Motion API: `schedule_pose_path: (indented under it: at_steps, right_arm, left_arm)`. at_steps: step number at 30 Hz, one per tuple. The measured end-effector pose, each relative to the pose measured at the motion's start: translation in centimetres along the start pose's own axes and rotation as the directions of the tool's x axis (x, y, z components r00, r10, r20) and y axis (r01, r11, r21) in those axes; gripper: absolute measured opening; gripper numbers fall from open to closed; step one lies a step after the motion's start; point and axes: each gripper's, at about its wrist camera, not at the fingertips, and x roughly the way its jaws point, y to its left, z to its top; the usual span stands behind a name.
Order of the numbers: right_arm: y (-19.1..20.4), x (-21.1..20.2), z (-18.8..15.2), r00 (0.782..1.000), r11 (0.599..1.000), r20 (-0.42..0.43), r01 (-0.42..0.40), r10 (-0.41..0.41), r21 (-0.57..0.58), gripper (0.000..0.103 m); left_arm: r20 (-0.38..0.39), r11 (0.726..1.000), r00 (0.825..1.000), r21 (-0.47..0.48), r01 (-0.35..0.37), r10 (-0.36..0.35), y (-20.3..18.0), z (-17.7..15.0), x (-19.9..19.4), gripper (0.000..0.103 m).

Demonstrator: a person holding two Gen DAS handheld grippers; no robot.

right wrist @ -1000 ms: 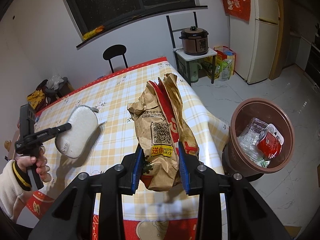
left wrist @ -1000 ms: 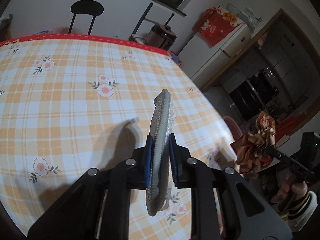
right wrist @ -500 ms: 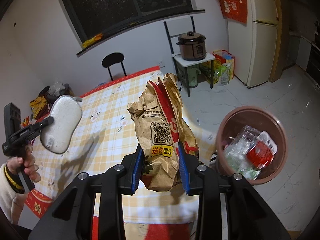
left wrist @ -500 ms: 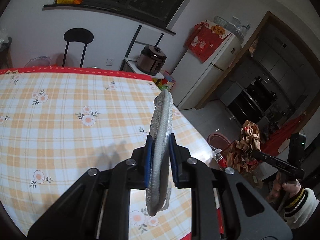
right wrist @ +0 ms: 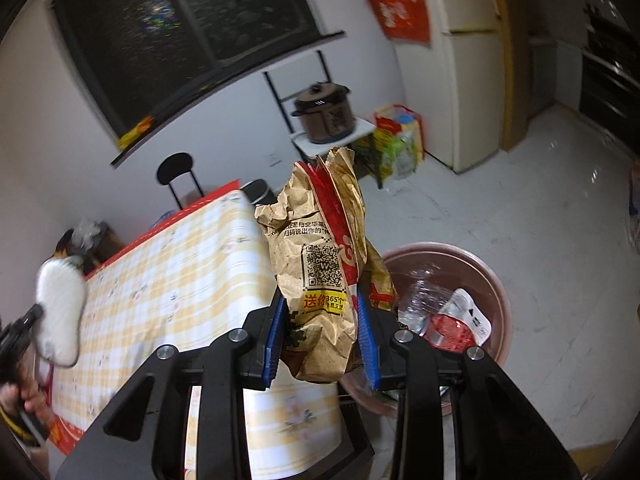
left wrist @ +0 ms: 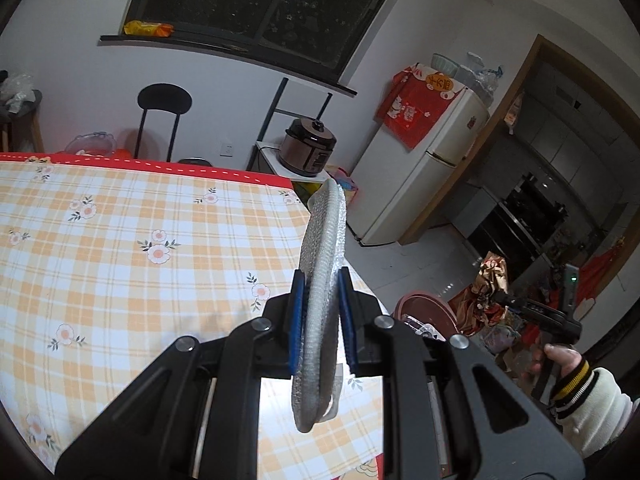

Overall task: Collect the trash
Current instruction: 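Carry the paper bag over the brown bin and open the right tool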

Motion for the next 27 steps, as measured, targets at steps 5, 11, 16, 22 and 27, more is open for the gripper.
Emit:
schedule_pose_path:
  at_steps: [5,11,16,22,27]
  right_arm:
    - [-2.0,3.1,0.1,0.999,1.000,-0.044,0.001,0.000,0.029,0.033]
    - [-3.2,6.2,0.3,0.996,0.997,-0.083,0.015,-0.010,0.070,0.063]
    - [-3.4,4.8,0.9,0.998,0.997,-0.046,0.051,-0.048,0.066,0.082]
    - [-3.2,0.1,1.7,0.991,0.993,0.059,0.121,-0.121,0.007,0.098]
    - [-4.3,-4.1,1.8,0.979,0.987,0.130,0.160,-0.158,-0.008,0.098]
  left_arm:
    - [0.006,0.998,0.998,-0.007,-0.056,0.056,-1.2,-0.8,-1.2,0.020]
    - [0.007,0.996,0.996,-0.001,-0.091,0.091,-2.5,-1.2,-1.9,0.020]
    - [0.006,0.997,0.997,0.033,-0.072,0.072,-4.4,-1.0,-1.6,0.020]
    - [-0.017,0.995,1.000,0.101,0.001,0.000,-7.7,-0.2,1.0,0.020]
    - [-0.056,0.984,0.996,0.161,0.081,-0.073,-11.7,0.1,4.0,0.020]
